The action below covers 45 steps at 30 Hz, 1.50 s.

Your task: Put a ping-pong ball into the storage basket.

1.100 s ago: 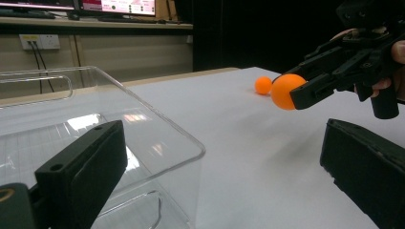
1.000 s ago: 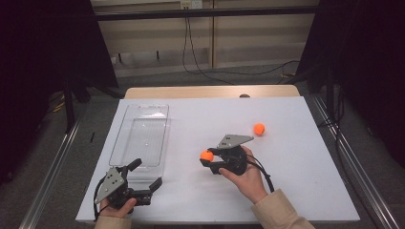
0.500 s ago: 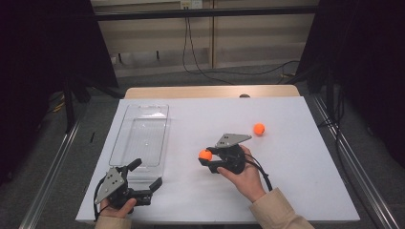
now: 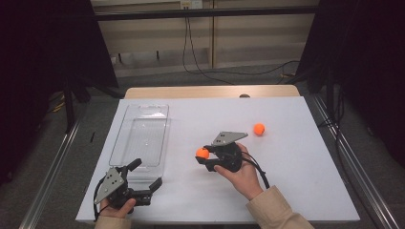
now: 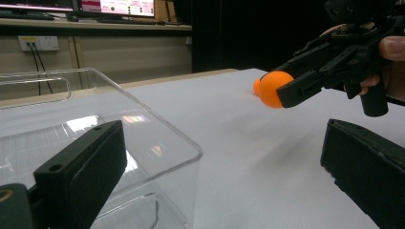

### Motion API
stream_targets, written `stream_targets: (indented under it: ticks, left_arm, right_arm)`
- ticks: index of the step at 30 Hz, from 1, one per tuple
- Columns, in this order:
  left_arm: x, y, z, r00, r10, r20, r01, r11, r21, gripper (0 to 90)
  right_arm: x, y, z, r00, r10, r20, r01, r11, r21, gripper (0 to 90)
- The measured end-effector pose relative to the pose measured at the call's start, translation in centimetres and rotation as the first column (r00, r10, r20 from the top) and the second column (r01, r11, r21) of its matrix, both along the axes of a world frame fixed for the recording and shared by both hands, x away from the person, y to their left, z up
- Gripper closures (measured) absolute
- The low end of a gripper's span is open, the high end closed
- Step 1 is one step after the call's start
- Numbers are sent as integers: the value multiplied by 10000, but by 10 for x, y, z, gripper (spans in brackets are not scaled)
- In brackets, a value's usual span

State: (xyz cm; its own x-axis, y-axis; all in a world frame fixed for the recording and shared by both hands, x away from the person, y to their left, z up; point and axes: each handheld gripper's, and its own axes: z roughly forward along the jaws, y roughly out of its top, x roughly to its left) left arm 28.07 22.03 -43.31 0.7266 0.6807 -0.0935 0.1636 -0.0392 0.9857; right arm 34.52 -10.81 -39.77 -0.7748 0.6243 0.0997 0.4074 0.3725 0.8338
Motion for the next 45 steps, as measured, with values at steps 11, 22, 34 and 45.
stream_targets:
  ticks: [11,22,34,45]
  left_arm:
    - [0,0,0,10000,-2,-8,2,10000,13,16]
    - [0,0,1,10000,-58,43,57,9999,89,16]
    - [0,-1,0,10000,-89,-23,89,10000,39,16]
    - [0,-1,0,10000,-94,0,94,9998,167,16]
  right_arm:
    - [4,1,0,10000,-53,-53,53,9999,122,514]
    - [7,4,3,10000,-28,-29,29,9999,142,514]
    - [11,8,5,10000,-48,61,47,9999,151,514]
    - [14,8,6,9999,-113,37,111,9994,334,513]
